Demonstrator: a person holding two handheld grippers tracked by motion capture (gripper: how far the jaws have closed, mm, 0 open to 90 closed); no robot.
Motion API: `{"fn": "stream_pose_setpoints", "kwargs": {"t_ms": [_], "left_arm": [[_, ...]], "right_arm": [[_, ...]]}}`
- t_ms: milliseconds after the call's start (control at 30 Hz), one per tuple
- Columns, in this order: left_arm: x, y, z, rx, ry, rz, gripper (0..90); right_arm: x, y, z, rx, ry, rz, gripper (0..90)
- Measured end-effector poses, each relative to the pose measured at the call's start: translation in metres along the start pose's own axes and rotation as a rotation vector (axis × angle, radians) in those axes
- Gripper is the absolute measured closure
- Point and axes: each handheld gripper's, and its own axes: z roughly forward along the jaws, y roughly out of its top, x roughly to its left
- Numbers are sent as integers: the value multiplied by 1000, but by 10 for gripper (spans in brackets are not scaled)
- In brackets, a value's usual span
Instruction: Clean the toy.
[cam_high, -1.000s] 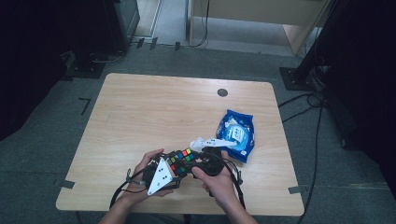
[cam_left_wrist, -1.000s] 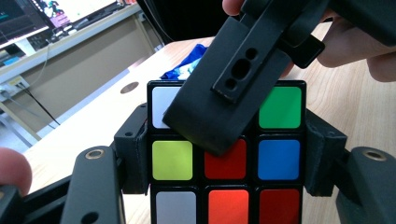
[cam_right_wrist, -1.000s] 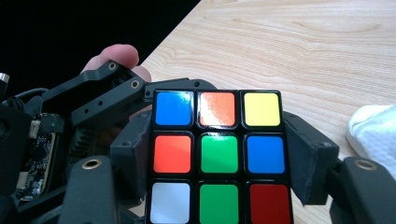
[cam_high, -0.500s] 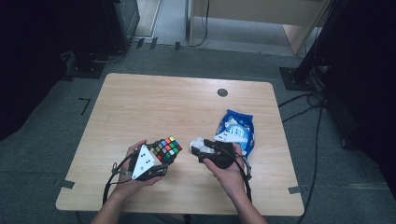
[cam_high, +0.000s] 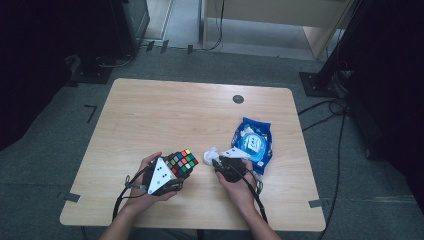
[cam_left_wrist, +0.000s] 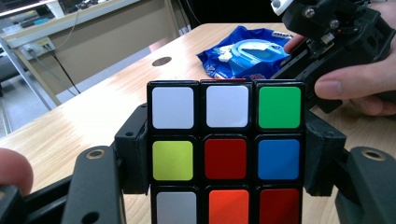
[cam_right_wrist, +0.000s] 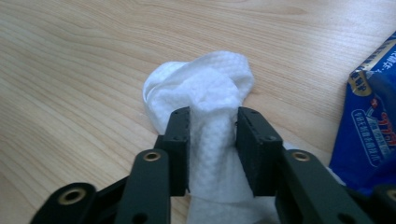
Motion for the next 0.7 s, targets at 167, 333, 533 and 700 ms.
{"fn": "stream_pose_setpoints", "kwargs": {"t_ms": [167, 333, 533, 700], "left_arm": [[0, 1, -1, -5, -2, -5, 341], [1, 1, -1, -8, -6, -7, 341], [0, 1, -1, -12, -14, -10, 341], [-7, 3, 1, -20, -33, -5, 341]], "right_arm": [[-3, -2, 0, -11, -17, -22, 835], [-5, 3, -15, -67, 39, -7, 881], [21, 31, -67, -254, 192, -26, 882], [58, 45, -99, -356, 349, -101, 881]]}}
